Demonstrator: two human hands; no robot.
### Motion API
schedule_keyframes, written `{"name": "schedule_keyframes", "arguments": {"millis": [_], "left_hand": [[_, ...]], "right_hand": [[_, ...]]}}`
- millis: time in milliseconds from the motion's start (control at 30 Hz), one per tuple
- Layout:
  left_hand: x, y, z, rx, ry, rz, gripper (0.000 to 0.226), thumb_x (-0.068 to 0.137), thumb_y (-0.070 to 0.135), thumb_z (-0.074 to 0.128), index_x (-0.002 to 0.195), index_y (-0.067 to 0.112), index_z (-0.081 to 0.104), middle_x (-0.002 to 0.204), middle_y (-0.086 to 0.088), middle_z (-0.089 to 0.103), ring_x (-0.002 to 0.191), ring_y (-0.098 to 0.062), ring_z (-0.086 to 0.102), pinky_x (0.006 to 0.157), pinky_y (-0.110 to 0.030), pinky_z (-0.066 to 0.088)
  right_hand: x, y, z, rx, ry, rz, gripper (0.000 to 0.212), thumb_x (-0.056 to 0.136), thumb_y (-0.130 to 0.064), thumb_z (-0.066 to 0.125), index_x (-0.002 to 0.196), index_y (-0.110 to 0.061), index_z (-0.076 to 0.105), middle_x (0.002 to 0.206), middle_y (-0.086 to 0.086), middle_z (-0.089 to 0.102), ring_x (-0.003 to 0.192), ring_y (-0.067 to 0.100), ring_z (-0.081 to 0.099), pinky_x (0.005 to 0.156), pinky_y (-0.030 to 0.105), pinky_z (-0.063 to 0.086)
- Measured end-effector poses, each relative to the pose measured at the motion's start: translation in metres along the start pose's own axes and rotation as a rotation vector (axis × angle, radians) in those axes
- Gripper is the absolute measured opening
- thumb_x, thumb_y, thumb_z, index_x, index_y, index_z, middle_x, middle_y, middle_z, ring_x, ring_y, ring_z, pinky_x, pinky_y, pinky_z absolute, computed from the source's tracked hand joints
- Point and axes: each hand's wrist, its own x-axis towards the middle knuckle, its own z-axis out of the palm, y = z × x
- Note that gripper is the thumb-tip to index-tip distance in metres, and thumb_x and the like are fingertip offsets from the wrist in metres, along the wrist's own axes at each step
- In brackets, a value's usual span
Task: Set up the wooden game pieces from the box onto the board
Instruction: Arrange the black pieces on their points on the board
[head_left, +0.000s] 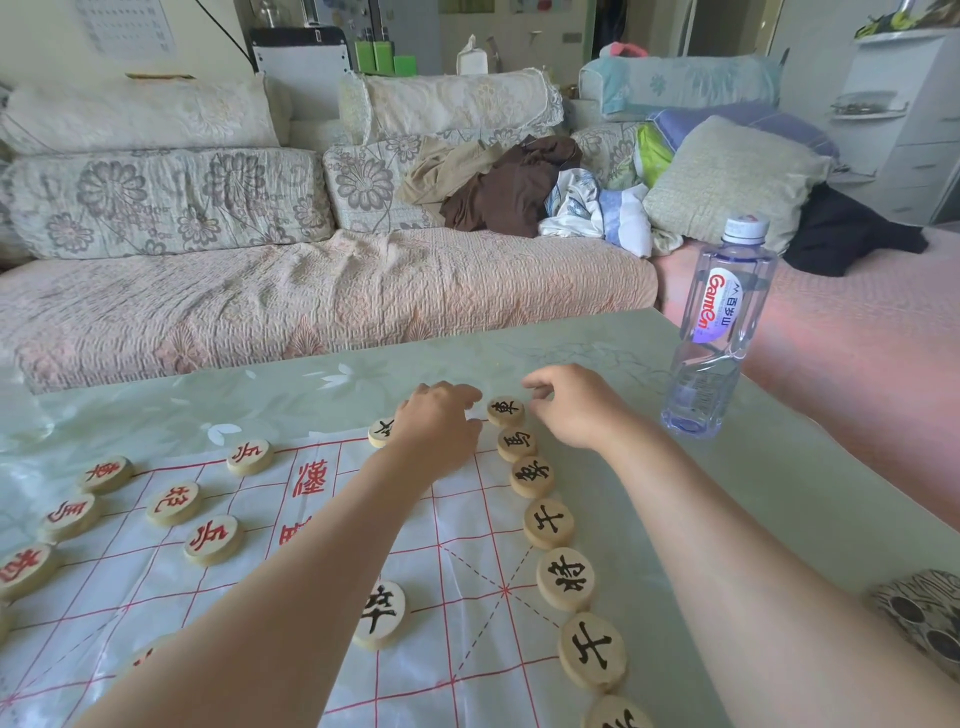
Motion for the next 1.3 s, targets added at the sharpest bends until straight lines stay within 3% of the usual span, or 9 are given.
{"name": "schedule_keyframes", "arguments": {"millis": [267,333,433,567,700,900,1033,1200,1300], "left_hand": [[0.023,-0.001,0.007,0.055,-0.082,0.026,0.046,0.092,0.035,0.058,0.137,0.033,0.048,0.132,0.012,0.057,0.129,-0.019,0.037,0.104,-0.035,0.034],[0.025,-0.001,0.01,0.047,-0.071,0.025,0.043,0.091,0.035,0.06,0.133,0.034,0.053,0.131,0.011,0.058,0.129,-0.019,0.037,0.103,-0.035,0.035],[0.025,-0.003,0.013,0.009,-0.037,0.032,0.038,0.087,0.035,0.066,0.125,0.034,0.06,0.125,0.01,0.062,0.125,-0.018,0.041,0.102,-0.036,0.038],[0.024,-0.005,0.015,0.011,0.019,0.034,0.031,0.084,0.039,0.068,0.115,0.034,0.063,0.118,0.01,0.064,0.12,-0.018,0.043,0.099,-0.035,0.038],[0.022,-0.004,0.017,0.024,0.005,0.051,0.044,0.087,0.046,0.063,0.128,0.033,0.057,0.12,0.01,0.062,0.121,-0.018,0.042,0.101,-0.035,0.036],[0.022,-0.004,0.017,-0.011,-0.006,0.044,0.043,0.086,0.052,0.061,0.125,0.033,0.06,0.118,0.011,0.063,0.121,-0.018,0.041,0.101,-0.037,0.037],[0.018,-0.007,0.009,-0.022,0.019,0.043,0.044,0.09,0.041,0.061,0.132,0.03,0.054,0.12,0.011,0.062,0.119,-0.019,0.044,0.101,-0.037,0.038],[0.006,-0.027,-0.016,-0.109,0.109,-0.004,0.034,0.09,0.028,0.059,0.123,0.029,0.059,0.109,0.01,0.066,0.108,-0.02,0.053,0.096,-0.04,0.044],[-0.01,-0.04,-0.029,-0.101,0.078,-0.019,0.03,0.089,0.019,0.057,0.118,0.029,0.063,0.105,0.01,0.066,0.103,-0.019,0.057,0.091,-0.037,0.048]], "right_hand": [[0.017,0.002,0.008,0.021,-0.065,0.035,0.047,0.085,-0.045,0.075,0.122,-0.018,0.069,0.116,-0.001,0.07,0.109,0.021,0.064,0.096,0.033,0.048],[0.018,0.003,0.009,0.047,-0.092,0.018,0.047,0.083,-0.047,0.076,0.122,-0.022,0.07,0.109,-0.005,0.068,0.103,0.018,0.063,0.09,0.03,0.047],[0.021,0.005,0.009,0.044,-0.106,0.006,0.049,0.083,-0.048,0.076,0.126,-0.027,0.067,0.112,-0.006,0.067,0.106,0.016,0.062,0.093,0.031,0.046],[0.024,0.011,0.011,0.04,-0.112,-0.017,0.045,0.087,-0.04,0.074,0.13,-0.027,0.065,0.119,-0.007,0.067,0.111,0.015,0.061,0.096,0.029,0.044],[0.024,0.012,0.013,0.043,-0.104,-0.029,0.042,0.087,-0.039,0.074,0.127,-0.028,0.067,0.116,-0.008,0.069,0.108,0.014,0.062,0.096,0.03,0.046],[0.025,0.012,0.013,0.044,-0.102,-0.035,0.039,0.088,-0.033,0.074,0.126,-0.025,0.068,0.113,-0.008,0.069,0.105,0.014,0.062,0.089,0.027,0.044],[0.024,0.008,0.003,0.079,-0.086,-0.007,0.051,0.091,-0.023,0.071,0.14,-0.019,0.056,0.114,-0.007,0.064,0.103,0.012,0.057,0.087,0.023,0.038],[0.015,-0.028,-0.003,0.021,-0.04,-0.108,0.041,0.092,-0.016,0.067,0.132,-0.023,0.063,0.116,-0.007,0.067,0.106,0.013,0.059,0.087,0.021,0.037],[0.002,-0.061,0.002,-0.035,-0.12,-0.184,0.04,0.089,-0.015,0.068,0.127,-0.028,0.066,0.112,-0.01,0.068,0.103,0.012,0.061,0.085,0.023,0.042]]}}
